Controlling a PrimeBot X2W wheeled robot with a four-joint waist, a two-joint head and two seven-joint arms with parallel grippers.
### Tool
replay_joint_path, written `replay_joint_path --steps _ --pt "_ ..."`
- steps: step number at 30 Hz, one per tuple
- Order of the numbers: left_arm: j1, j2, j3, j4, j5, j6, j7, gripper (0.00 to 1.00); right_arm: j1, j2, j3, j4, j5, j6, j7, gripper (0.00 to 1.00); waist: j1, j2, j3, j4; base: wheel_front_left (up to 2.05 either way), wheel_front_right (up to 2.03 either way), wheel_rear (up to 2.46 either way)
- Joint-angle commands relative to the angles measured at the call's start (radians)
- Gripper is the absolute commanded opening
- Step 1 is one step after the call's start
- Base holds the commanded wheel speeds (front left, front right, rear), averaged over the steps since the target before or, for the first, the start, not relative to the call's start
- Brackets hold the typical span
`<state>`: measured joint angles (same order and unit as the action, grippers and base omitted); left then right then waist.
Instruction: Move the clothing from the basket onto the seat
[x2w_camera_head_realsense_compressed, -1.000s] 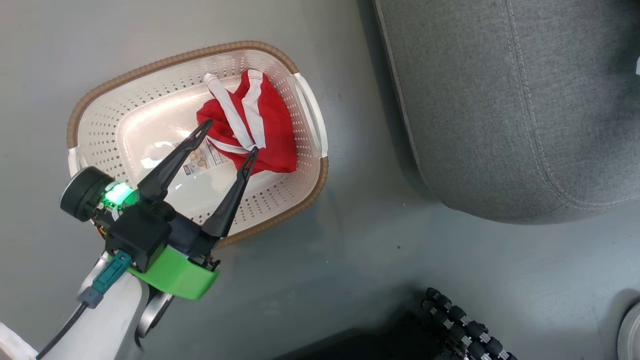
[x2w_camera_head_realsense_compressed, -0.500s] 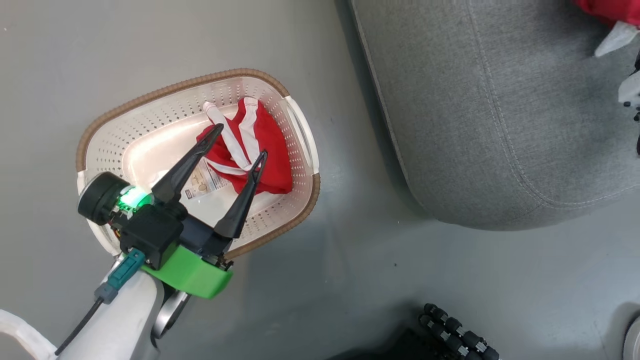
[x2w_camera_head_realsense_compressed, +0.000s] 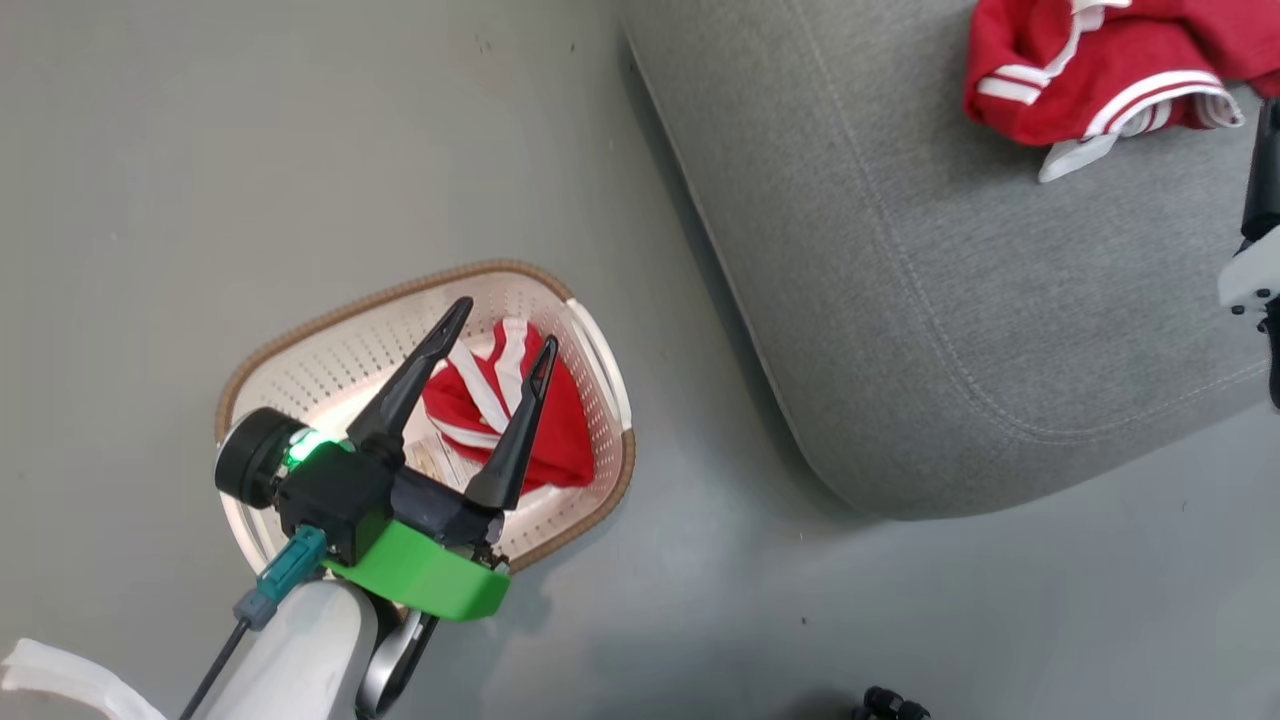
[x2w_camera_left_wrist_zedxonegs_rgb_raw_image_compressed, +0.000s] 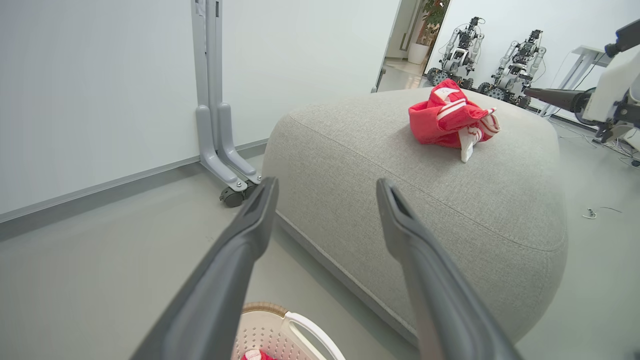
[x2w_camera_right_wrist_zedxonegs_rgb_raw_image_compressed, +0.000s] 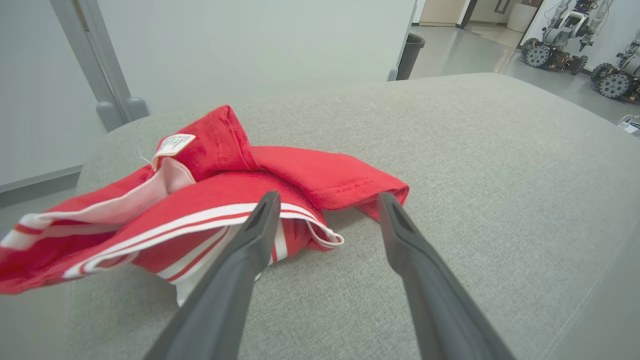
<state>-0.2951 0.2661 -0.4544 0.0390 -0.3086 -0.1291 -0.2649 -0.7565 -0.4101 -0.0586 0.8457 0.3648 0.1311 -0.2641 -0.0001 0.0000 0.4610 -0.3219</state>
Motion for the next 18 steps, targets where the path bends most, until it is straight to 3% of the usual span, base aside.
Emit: replay_joint_path --steps 1,11,18 --pt "0.024 -0.01 0.01 0.004 -0.002 -0.002 0.001 1.0 0.036 -0.015 0.006 -0.042 0.025 -0.001 0.0 1.0 0.0001 0.0 -0.112 -0.014 0.0 0.0 0.0" --pt "0.116 -0.083 0.085 0.008 0.013 -0.002 0.001 1.0 0.236 -0.03 0.018 -0.509 0.138 -0.001 -0.001 1.0 0.0001 0.0 -0.274 -0.001 0.0 0.0 0.0" --pt "0.174 -0.118 0.133 0.009 0.021 -0.002 0.001 1.0 0.363 0.01 0.029 -0.728 0.161 -0.001 0.0 1.0 0.0001 0.0 -0.356 0.038 0.0 0.0 0.0"
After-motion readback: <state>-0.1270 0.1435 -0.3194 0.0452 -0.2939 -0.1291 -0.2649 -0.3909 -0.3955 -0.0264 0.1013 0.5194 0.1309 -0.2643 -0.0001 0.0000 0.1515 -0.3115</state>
